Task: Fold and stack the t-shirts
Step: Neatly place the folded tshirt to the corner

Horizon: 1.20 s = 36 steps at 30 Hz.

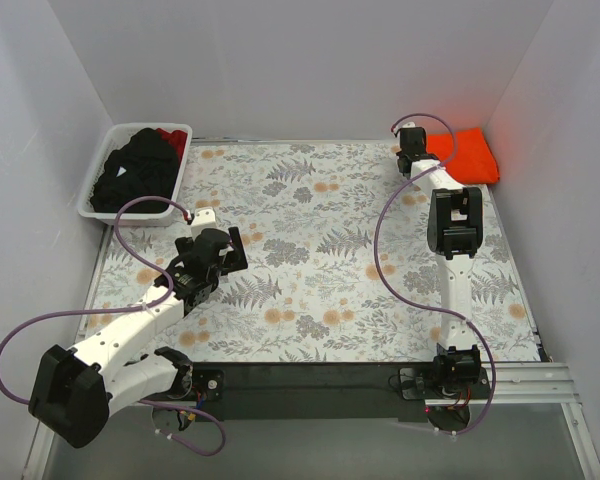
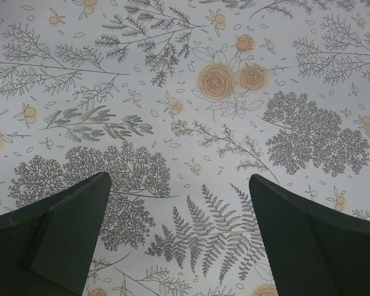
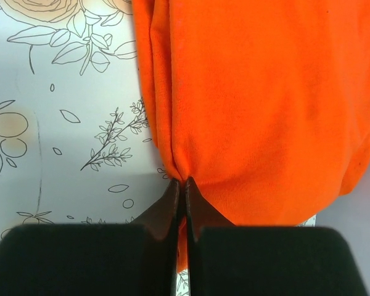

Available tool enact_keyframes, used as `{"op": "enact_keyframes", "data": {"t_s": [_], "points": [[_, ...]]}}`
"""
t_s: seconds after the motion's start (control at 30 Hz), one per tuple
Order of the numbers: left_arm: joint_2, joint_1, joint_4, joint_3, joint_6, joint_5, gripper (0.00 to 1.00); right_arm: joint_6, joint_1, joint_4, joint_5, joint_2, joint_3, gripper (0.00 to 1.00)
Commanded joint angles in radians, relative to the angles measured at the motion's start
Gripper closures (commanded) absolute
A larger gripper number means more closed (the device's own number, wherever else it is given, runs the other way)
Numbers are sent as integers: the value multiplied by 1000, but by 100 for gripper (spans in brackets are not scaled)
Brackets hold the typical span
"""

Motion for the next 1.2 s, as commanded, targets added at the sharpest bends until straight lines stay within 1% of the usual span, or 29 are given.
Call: {"op": "enact_keyframes", "data": {"t_s": [0.0,0.13,0.37,0.5,0.57,0.6,0.7,0.77,0.8,0.87,0.9,0.97,1.0,1.03,1.07,1.1,1.17], "points": [[-10,5,-6,5,-5,-7,6,-11,-6,17,14,13,46,95],[-12,5,-6,3,-5,-1,6,-8,-6,19,-18,17,72,96],[-4,5,-6,5,-13,5,6,-17,-5,30,-26,34,103,98],[-1,5,-6,6,-16,14,6,-36,-5,54,-35,39,105,95],[-1,7,-6,5,-16,13,6,-33,-5,57,-34,40,103,89],[-1,7,-6,5,-16,13,6,-31,-3,57,-28,39,94,80],[-5,7,-7,5,-16,14,6,-36,11,67,-6,2,44,63],[-16,5,-4,6,-19,16,6,-34,21,67,6,-30,17,58],[-19,7,-6,5,-20,17,6,-25,35,67,6,-76,-15,53],[-31,5,-6,8,-22,21,6,-8,51,67,-5,-134,-53,48],[-36,8,-6,6,-22,22,6,12,69,65,-14,-203,-72,43],[-53,7,-7,8,-23,21,6,38,86,64,-48,-278,-141,38],[-61,7,-6,8,-23,19,6,50,103,57,-55,-353,-165,36],[-70,7,-9,9,-27,18,6,88,110,50,-70,-392,-214,34],[-81,8,-9,6,-27,18,6,108,116,41,-81,-430,-236,34],[-102,7,-9,6,-30,16,6,136,126,9,-92,-508,-262,34],[-125,8,-7,3,-34,14,6,228,129,-28,-139,-588,-332,33]]}}
